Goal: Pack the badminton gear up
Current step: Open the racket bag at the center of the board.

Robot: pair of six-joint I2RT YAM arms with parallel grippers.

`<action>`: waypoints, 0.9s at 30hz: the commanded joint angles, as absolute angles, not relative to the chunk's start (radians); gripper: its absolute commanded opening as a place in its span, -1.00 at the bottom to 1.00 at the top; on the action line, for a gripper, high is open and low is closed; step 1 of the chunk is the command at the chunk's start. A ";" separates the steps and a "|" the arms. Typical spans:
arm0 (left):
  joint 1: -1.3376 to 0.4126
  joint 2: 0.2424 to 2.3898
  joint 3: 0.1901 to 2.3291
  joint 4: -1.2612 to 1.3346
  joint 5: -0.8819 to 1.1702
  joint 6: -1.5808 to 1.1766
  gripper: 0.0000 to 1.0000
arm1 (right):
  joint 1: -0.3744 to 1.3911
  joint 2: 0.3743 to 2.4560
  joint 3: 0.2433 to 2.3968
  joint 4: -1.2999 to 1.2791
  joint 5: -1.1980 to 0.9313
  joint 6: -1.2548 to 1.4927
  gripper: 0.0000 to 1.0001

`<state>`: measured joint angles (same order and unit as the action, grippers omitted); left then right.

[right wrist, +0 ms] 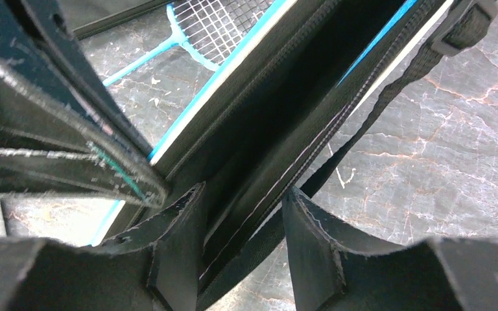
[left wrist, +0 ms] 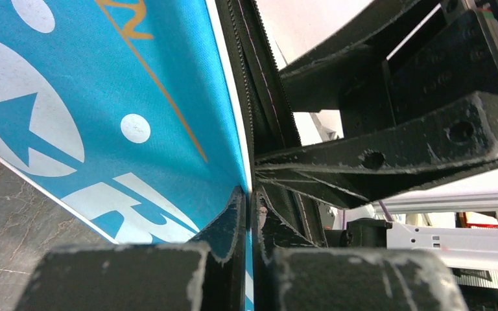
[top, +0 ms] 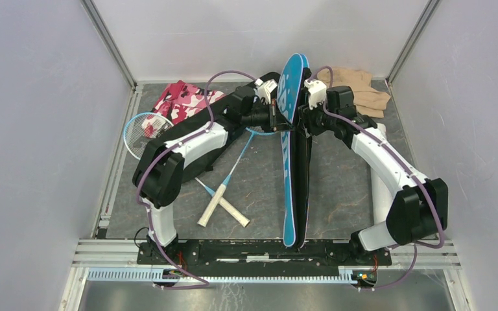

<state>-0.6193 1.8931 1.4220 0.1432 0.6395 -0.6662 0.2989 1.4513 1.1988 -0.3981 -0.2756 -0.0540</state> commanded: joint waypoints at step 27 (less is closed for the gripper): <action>-0.592 1.946 1.455 0.276 0.714 -0.744 -0.96 | 0.218 1.352 1.286 -0.343 0.059 -0.209 -1.00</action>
